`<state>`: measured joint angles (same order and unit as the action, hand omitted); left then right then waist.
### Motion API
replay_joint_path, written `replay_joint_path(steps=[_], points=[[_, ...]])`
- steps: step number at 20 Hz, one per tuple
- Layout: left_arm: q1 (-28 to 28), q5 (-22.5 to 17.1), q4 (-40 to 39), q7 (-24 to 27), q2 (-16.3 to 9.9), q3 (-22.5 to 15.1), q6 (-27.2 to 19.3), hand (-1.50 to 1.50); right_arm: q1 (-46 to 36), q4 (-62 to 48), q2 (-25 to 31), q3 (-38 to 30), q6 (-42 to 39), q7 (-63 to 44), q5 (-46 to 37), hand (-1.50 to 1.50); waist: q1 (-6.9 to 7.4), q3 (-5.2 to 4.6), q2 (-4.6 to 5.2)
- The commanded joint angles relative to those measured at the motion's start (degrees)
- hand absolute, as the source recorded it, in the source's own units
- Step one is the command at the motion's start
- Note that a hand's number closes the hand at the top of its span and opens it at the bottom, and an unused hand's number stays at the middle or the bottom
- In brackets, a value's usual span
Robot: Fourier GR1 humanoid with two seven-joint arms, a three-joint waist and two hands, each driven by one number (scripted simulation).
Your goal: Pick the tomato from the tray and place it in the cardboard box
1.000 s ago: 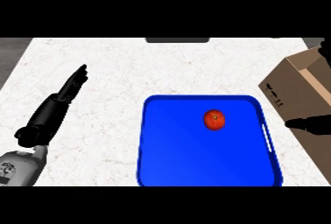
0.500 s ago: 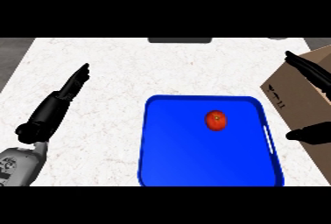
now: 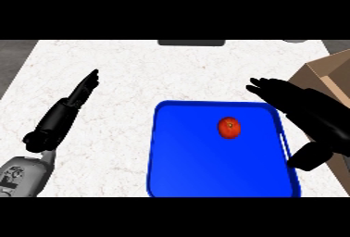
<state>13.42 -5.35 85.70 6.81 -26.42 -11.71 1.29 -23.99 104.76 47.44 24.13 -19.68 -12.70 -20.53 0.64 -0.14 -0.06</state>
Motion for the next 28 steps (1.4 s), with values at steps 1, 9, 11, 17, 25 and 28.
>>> replay_joint_path(steps=[1,9,11,17,25,28], points=[[2.01,-0.18,0.63,-3.23,0.03,1.47,0.44,0.00,-5.10,3.96,-3.81,4.12,-7.51,-12.61,-2.15,-1.50,-0.17,0.05,-0.05],[0.88,1.63,1.09,-2.51,1.64,2.44,2.13,0.00,-4.84,2.19,-17.79,10.51,-13.50,-27.13,-7.31,-1.50,-0.54,0.11,0.01],[0.26,2.03,1.52,-2.76,0.65,4.12,3.37,0.00,-3.30,3.39,-19.64,10.22,-14.93,-28.28,-8.33,-1.50,-0.53,0.13,0.00],[1.27,5.01,-0.82,-1.68,4.54,4.61,3.14,0.00,-4.39,-5.31,-22.43,9.01,-14.10,-22.04,-17.03,-1.50,-0.44,0.15,0.09],[-0.25,6.22,2.13,-3.87,6.66,6.93,5.74,0.00,-3.67,-8.12,-27.68,6.03,-16.31,-20.29,-23.86,-1.50,-0.48,0.14,0.05],[-3.37,7.19,3.38,-1.35,7.04,7.35,6.34,0.00,0.12,-7.58,-27.11,7.54,-14.43,-18.51,-28.27,-1.50,-0.56,0.14,0.02]])
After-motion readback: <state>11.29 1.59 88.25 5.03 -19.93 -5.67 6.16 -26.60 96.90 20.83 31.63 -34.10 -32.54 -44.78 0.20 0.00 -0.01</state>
